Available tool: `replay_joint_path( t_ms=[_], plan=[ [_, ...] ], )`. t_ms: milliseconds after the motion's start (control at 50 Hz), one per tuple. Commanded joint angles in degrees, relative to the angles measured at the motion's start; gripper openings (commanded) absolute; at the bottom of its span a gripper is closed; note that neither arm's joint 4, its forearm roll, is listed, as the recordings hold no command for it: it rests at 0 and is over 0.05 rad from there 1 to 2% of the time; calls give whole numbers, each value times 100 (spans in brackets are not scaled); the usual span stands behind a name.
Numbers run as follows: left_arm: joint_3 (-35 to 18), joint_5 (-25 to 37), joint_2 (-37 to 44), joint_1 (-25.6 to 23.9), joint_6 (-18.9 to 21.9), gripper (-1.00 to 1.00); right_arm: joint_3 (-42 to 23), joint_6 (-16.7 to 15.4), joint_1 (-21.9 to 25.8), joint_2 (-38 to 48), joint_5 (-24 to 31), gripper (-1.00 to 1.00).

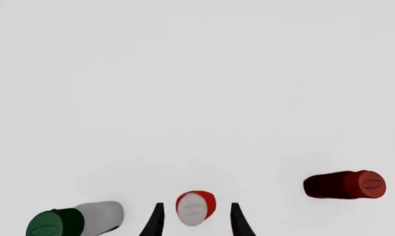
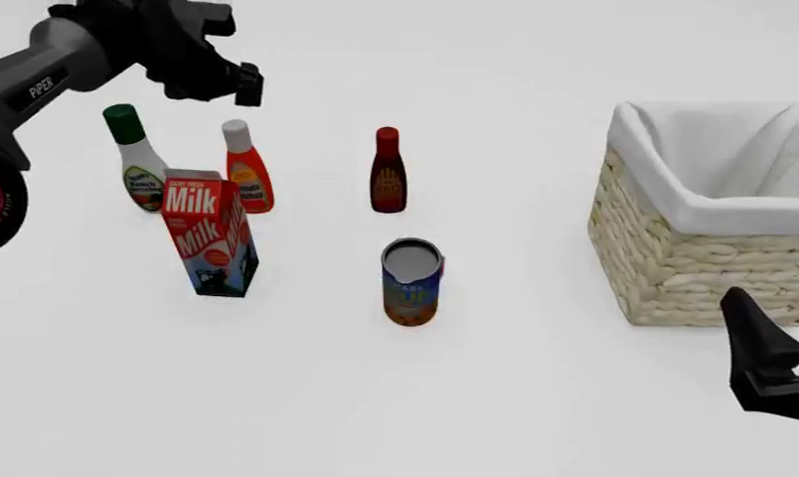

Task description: Pick the ketchup and place it in the basket.

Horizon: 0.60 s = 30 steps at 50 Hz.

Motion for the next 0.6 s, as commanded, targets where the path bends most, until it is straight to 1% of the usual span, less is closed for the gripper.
replay_joint_path(
  t_ms=[20,600],
  plan=[
    [-51,-55,168,-4,-35,100,0,-10,2,116,-88,100],
    [105,-257,408,5,-141,100,0,-27,8,351,-254,100]
  ],
)
